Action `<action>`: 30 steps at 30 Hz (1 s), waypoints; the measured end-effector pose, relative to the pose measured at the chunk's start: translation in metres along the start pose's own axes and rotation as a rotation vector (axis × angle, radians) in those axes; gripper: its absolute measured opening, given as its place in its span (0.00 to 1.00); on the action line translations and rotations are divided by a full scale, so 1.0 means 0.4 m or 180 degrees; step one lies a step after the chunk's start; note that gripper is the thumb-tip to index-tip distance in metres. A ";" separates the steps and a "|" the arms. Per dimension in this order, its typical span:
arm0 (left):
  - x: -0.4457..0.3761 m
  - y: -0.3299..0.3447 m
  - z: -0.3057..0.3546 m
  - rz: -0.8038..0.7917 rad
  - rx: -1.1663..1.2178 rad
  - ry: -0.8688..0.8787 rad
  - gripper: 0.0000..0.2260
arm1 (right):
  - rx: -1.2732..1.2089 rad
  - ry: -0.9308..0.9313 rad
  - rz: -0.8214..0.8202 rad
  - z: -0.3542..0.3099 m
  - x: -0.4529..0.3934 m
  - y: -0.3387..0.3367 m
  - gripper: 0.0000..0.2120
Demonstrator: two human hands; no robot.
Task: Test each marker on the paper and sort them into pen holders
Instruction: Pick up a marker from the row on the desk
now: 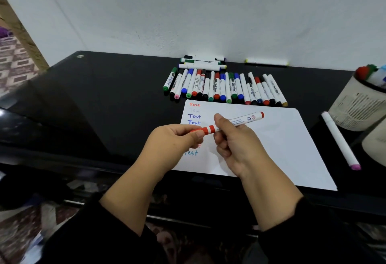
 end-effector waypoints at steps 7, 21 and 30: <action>0.005 -0.017 -0.001 0.0013 0.0162 -0.0040 0.05 | -0.0037 -0.0134 -0.0090 -0.006 0.002 0.028 0.11; 0.004 -0.045 -0.022 -0.0038 0.0411 -0.0328 0.05 | 0.0109 -0.0368 -0.0246 -0.009 -0.003 0.077 0.12; 0.012 -0.179 -0.029 0.0589 0.0075 0.0005 0.07 | -0.0349 -0.0188 0.0596 -0.046 -0.033 -0.049 0.08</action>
Point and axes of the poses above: each hand's wrist, its own x-axis away from the middle knuckle, its own y-axis out of the palm, z = x × y, the point moved 10 cm from there along -x, towards the middle knuckle, and after that the axes turned 1 degree about y, right-handed, at the moved point
